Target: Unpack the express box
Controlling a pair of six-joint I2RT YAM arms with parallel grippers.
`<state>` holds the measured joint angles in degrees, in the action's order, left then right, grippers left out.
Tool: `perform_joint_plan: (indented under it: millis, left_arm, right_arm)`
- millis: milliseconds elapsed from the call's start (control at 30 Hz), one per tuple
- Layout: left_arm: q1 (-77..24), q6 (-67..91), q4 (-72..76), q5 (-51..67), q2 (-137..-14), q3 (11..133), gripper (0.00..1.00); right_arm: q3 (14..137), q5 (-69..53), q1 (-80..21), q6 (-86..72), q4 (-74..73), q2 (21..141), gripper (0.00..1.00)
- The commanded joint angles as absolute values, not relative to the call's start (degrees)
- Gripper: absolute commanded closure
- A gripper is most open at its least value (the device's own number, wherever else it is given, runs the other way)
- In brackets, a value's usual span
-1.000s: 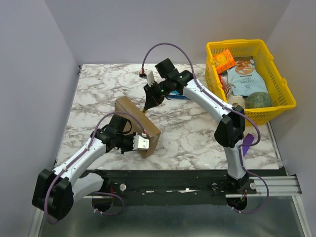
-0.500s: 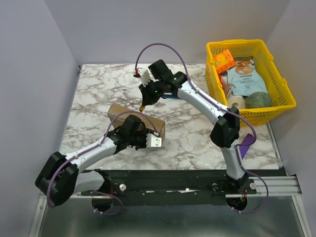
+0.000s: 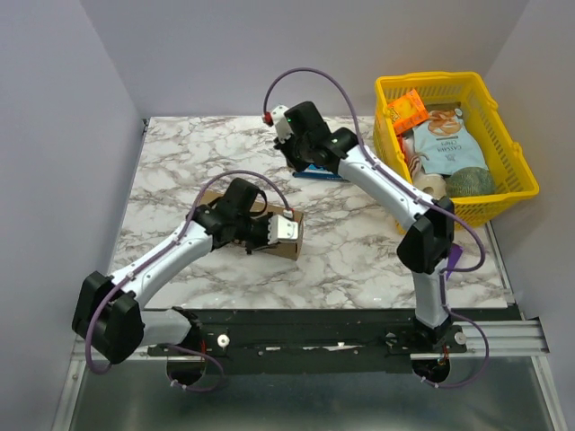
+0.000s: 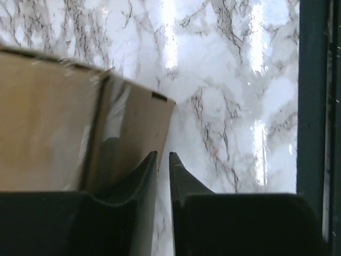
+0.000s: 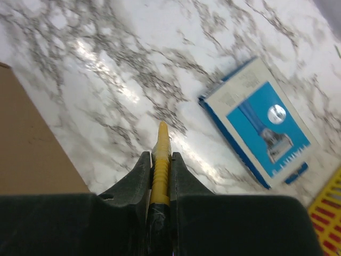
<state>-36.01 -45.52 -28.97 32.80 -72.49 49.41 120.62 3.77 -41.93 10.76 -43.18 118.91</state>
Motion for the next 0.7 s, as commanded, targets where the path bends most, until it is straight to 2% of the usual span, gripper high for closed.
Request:
perform_joint_plan:
  millis: [0,100,167,200,333,500,667]
  left_arm:
    - [-30.4,-54.7,-59.4,38.1,-66.6,57.5,0.88]
    - [-30.1,-53.6,-62.8,34.7,-59.5,61.0,1.0]
    - [-29.5,-46.4,-58.6,30.4,-55.4,64.0,1.0]
    - [-27.9,-37.4,-56.2,24.4,-54.5,65.1,1.0]
    - [-20.1,-30.0,-49.3,12.0,-52.6,66.6,1.0]
    - [-9.9,-21.6,-43.8,4.9,-55.8,65.4,1.0]
    - [-1.3,-10.0,-38.3,-1.0,-60.5,65.7,1.0]
  right_arm:
    - [110.9,12.3,-37.9,9.3,-43.6,107.2,1.0]
    - [99.0,8.4,-35.2,11.1,-45.3,99.1,1.0]
    - [92.8,8.3,-34.5,13.2,-45.1,95.1,1.0]
    - [90.6,7.7,-34.2,13.7,-45.3,91.3,1.0]
    - [82.2,0.9,-34.2,17.2,-46.9,84.9,1.0]
    - [80.5,-8.7,-34.2,19.3,-47.4,83.8,1.0]
    - [85.8,-16.6,-34.3,19.2,-49.7,87.5,1.0]
